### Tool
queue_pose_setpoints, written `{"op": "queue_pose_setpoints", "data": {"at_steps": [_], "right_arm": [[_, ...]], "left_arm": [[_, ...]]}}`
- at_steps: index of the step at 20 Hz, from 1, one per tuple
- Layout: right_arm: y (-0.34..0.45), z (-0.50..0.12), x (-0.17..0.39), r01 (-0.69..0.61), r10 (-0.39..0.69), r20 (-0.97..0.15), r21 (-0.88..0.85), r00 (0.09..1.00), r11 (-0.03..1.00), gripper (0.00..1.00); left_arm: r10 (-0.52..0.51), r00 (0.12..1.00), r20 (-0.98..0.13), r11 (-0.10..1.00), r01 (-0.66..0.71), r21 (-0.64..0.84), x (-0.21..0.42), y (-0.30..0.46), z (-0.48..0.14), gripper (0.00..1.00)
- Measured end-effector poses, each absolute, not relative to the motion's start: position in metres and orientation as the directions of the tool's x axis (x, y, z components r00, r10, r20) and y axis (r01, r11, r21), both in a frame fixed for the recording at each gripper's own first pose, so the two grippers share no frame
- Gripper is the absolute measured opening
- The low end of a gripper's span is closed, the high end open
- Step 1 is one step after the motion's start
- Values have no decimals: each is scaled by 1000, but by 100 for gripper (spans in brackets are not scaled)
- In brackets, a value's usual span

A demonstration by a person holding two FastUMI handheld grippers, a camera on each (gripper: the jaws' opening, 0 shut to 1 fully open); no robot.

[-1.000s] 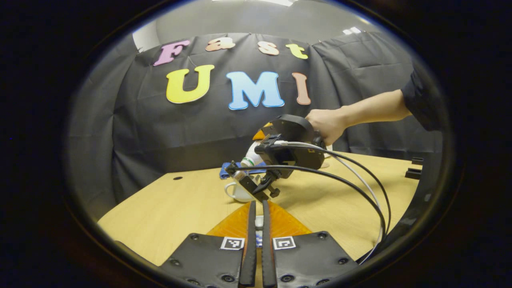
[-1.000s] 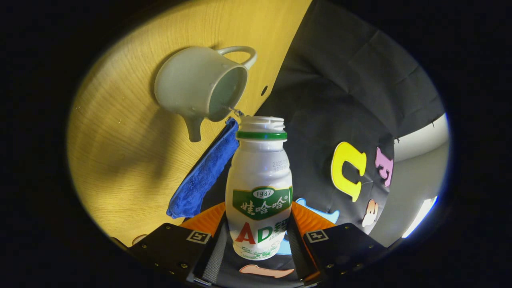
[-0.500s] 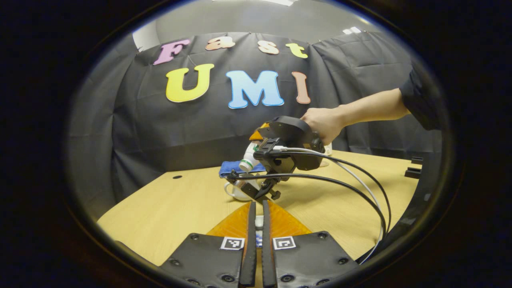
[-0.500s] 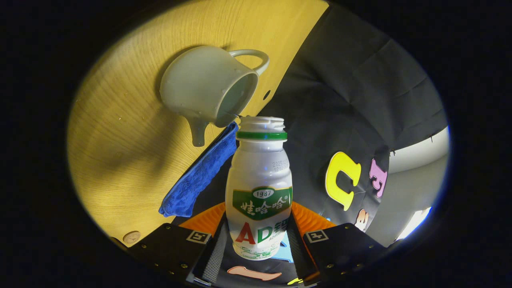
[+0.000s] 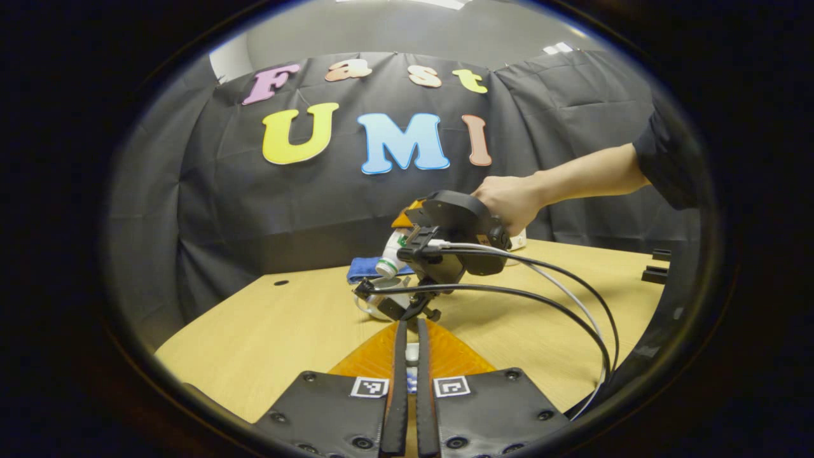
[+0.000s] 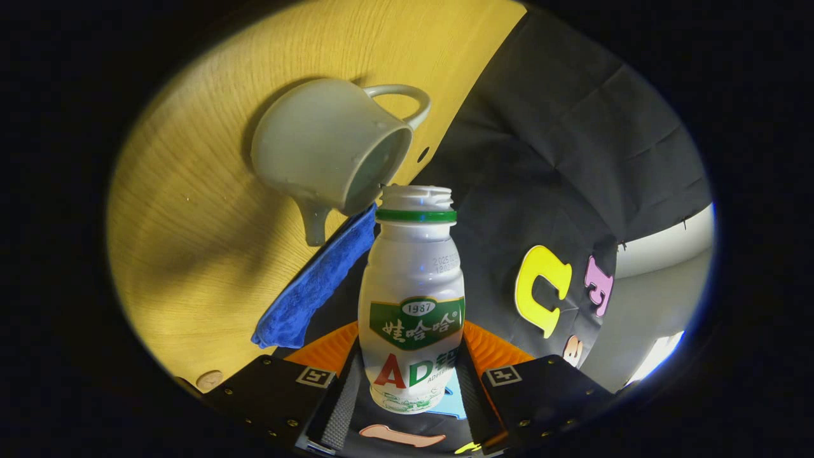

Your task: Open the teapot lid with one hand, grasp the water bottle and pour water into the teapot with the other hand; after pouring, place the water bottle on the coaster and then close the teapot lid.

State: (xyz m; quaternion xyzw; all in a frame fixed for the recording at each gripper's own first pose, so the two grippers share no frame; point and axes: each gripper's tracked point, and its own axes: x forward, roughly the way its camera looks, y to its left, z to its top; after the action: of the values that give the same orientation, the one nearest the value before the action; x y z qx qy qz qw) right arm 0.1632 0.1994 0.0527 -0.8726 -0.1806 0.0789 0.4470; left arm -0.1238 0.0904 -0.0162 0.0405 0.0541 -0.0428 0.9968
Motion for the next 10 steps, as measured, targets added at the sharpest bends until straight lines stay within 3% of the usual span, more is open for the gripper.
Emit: {"op": "queue_pose_setpoints", "data": {"at_steps": [10], "right_arm": [[199, 59, 168, 199, 373, 11, -861, 928, -468, 71]], "left_arm": [[-85, 989, -121, 993, 93, 69, -120, 86, -18, 17]]}}
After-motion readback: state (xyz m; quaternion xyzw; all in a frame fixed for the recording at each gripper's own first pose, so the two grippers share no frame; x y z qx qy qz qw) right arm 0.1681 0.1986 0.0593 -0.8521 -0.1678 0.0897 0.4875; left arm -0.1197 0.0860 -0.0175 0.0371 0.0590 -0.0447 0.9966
